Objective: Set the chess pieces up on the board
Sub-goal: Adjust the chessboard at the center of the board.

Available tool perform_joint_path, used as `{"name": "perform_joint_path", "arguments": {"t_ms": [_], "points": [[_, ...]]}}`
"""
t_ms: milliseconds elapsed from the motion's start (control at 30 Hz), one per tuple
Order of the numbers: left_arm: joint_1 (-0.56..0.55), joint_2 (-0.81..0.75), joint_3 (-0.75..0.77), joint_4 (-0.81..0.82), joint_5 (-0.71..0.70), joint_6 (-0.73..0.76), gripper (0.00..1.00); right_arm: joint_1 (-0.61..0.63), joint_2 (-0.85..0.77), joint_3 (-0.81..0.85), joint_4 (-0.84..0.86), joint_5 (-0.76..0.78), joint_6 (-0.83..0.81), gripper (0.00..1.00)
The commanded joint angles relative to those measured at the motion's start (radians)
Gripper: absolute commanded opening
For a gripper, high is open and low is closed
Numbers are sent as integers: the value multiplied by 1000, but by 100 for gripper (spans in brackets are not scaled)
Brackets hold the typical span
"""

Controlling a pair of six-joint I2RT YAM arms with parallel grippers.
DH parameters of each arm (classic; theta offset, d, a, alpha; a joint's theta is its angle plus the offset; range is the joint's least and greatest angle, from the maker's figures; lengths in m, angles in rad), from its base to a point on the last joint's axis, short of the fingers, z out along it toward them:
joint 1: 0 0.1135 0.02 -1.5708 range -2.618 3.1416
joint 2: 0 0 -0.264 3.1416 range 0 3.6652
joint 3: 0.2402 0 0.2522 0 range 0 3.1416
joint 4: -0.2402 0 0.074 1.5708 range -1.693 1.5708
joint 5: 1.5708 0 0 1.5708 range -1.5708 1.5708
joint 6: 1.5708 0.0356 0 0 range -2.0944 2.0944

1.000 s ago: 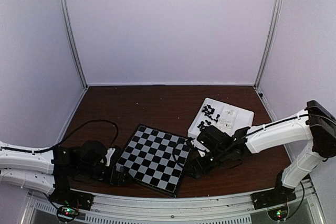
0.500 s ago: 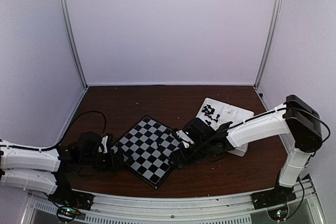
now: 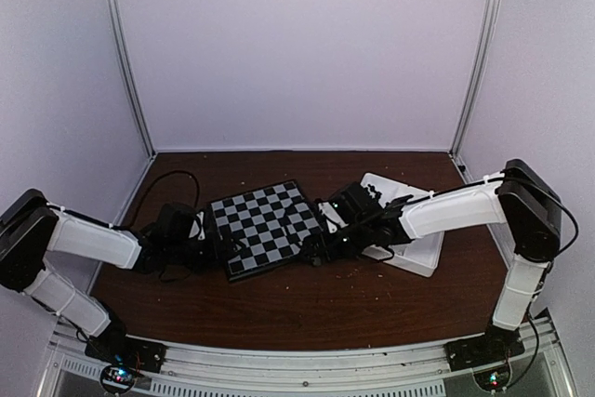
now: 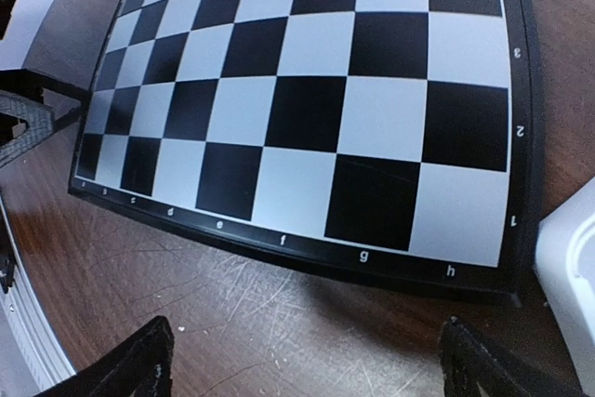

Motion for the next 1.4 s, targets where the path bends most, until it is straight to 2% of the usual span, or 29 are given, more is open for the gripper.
{"name": "perform_joint_path", "arguments": {"t_ms": [0, 167, 267, 400, 533, 667, 867, 1233, 1367], "points": [[12, 17, 18, -94, -44, 40, 98, -7, -146, 42, -104, 50, -58, 99], [50, -34, 87, -292, -129, 113, 97, -85, -217, 70, -197, 53, -47, 98], [127, -32, 124, -362, -80, 138, 98, -128, -182, 106, -207, -10, -52, 97], [189, -35, 142, -358, -42, 163, 98, -135, -60, 269, -290, -50, -98, 98], [210, 2, 179, -366, -14, 172, 98, -146, 87, 468, -395, 4, -86, 100], [233, 27, 190, -344, 9, 162, 97, -159, 188, 560, -404, 53, -19, 100], [275, 76, 217, -289, 67, 161, 97, -162, 352, 718, -435, 37, 39, 100], [280, 176, 243, -152, 127, 123, 96, -172, 474, 818, -448, 120, 86, 100], [280, 198, 264, -149, 143, 138, 96, -172, 485, 816, -454, 85, 104, 100]]}}
